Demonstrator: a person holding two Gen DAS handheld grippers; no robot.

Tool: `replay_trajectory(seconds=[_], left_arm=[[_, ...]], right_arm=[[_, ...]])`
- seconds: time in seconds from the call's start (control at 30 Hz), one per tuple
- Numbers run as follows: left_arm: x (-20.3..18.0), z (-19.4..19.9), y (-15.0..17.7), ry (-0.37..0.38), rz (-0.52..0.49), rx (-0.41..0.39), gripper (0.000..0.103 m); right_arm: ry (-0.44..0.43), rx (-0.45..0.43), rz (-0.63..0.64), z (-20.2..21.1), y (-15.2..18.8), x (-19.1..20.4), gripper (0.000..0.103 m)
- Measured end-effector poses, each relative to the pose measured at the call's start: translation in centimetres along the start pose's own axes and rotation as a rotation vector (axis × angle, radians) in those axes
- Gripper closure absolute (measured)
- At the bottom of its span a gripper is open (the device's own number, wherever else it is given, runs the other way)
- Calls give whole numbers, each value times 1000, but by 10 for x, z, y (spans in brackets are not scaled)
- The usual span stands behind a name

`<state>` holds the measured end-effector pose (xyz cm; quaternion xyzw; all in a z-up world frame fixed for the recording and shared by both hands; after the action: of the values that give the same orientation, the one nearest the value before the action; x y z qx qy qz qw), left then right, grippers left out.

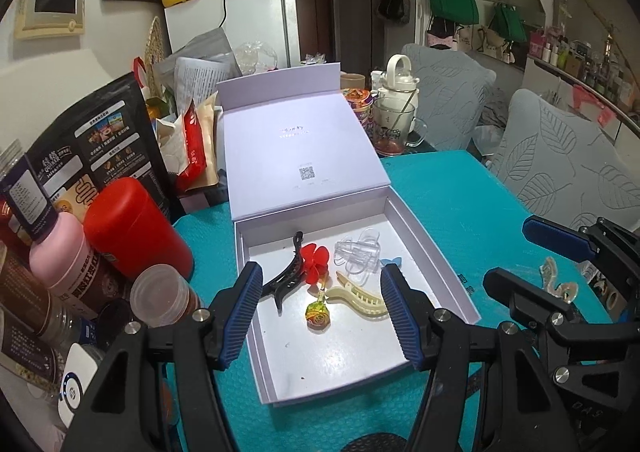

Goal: Organize rigid objects
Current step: 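Withdraw both open tools from the box toward the pearly hook and black ring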

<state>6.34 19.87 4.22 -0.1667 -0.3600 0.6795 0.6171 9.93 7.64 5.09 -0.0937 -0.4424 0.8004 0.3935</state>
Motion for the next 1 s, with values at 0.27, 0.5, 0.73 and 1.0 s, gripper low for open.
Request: replay_trajectory(seconds=[0.27,0.5,0.73,1.0], left_arm=[[-21,26,11,18,-24,-41,33],[-42,39,24,40,-55,-49,33],[-69,47,36,102,-102,-56,33],[-102,49,47,168,-153,-65,33]], right_arm=[[19,-26,-14,30,18,-5,42],[52,-40,-39,55,36,-15,38],[97,-38,-64,75,59,-30,34],[166,-29,-125,96,86,-60,34]])
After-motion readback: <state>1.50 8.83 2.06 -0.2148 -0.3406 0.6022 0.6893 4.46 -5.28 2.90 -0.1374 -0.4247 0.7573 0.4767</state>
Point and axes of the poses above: each gripper's, at about its wrist camera, not at the fingertips, and z roughly against the way its jaws point, x to its left, y to its underside, the point moved 4 cm from there along -z, roughly the way its jaws point, and after that the axes turned 14 degrees about -z, right-handed, at the moved point
